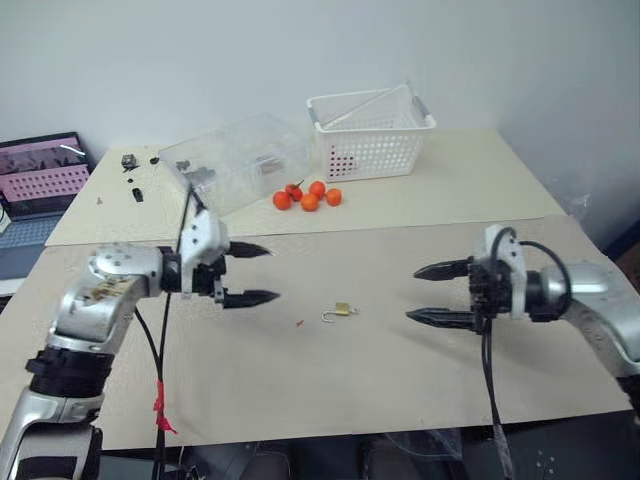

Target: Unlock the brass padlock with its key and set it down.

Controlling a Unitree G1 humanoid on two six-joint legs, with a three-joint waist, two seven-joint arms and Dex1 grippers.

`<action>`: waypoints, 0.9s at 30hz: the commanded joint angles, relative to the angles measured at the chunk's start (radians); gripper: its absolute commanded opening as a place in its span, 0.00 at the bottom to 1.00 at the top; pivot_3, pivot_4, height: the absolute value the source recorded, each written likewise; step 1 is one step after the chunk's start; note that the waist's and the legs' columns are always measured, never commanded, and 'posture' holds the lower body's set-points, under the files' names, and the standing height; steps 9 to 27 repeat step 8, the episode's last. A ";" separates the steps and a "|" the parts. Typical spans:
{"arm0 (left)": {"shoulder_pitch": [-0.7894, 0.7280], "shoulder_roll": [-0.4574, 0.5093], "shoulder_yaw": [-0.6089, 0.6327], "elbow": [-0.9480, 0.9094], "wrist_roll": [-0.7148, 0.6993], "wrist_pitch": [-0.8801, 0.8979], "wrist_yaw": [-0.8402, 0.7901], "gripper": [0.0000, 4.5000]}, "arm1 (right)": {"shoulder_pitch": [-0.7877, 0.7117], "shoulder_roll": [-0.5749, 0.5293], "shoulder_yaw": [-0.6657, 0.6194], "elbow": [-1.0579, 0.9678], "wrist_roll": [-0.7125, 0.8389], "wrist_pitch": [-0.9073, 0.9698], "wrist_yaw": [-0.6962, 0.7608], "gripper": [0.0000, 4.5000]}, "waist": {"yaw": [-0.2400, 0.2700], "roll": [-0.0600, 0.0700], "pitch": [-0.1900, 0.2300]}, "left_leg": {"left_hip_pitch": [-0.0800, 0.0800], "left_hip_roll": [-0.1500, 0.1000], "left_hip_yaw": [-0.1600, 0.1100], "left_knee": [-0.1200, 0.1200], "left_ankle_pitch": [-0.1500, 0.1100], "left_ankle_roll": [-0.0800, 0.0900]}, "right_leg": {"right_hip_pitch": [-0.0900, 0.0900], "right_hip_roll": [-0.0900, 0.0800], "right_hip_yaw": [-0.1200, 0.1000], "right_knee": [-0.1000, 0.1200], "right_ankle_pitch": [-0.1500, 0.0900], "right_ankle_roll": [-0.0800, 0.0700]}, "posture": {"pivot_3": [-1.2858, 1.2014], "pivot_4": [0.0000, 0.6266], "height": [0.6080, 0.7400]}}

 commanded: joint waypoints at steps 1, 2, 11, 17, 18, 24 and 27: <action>0.054 -0.026 0.058 -0.117 -0.050 0.061 0.099 1.00 | 0.038 0.048 -0.067 -0.005 -0.019 0.002 -0.059 0.99 | 0.000 0.000 0.000 | 0.000 0.000 0.000 0.000 0.000 -0.001 | 0.000 0.000 0.000 -0.001 0.000 0.000 | 0.52 0.24 1.00; 0.063 -0.033 0.064 -0.133 -0.057 0.076 0.121 1.00 | 0.045 0.058 -0.073 -0.001 -0.031 -0.001 -0.069 0.99 | 0.002 0.000 0.000 | 0.000 0.000 0.000 0.000 -0.001 -0.001 | 0.001 -0.001 0.001 -0.001 0.000 0.001 | 0.52 0.24 1.00; 0.074 -0.091 0.056 -0.166 -0.062 0.108 0.234 1.00 | 0.053 0.135 -0.105 0.027 -0.103 -0.025 -0.162 0.99 | 0.005 0.000 0.000 | 0.002 0.000 0.001 -0.001 -0.001 -0.003 | 0.000 0.001 0.001 -0.002 0.000 0.001 | 0.52 0.24 1.00; 0.074 -0.091 0.056 -0.166 -0.062 0.108 0.234 1.00 | 0.053 0.135 -0.105 0.027 -0.103 -0.025 -0.162 0.99 | 0.005 0.000 0.000 | 0.002 0.000 0.001 -0.001 -0.001 -0.003 | 0.000 0.001 0.001 -0.002 0.000 0.001 | 0.52 0.24 1.00; 0.074 -0.091 0.056 -0.166 -0.062 0.108 0.234 1.00 | 0.053 0.135 -0.105 0.027 -0.103 -0.025 -0.162 0.99 | 0.005 0.000 0.000 | 0.002 0.000 0.001 -0.001 -0.001 -0.003 | 0.000 0.001 0.001 -0.002 0.000 0.001 | 0.52 0.24 1.00; 0.074 -0.091 0.056 -0.166 -0.062 0.108 0.234 1.00 | 0.053 0.135 -0.105 0.027 -0.103 -0.025 -0.162 0.99 | 0.005 0.000 0.000 | 0.002 0.000 0.001 -0.001 -0.001 -0.003 | 0.000 0.001 0.001 -0.002 0.000 0.001 | 0.52 0.24 1.00; 0.074 -0.091 0.056 -0.166 -0.062 0.108 0.234 1.00 | 0.053 0.135 -0.105 0.027 -0.103 -0.025 -0.162 0.99 | 0.005 0.000 0.000 | 0.002 0.000 0.001 -0.001 -0.001 -0.003 | 0.000 0.001 0.001 -0.002 0.000 0.001 | 0.52 0.24 1.00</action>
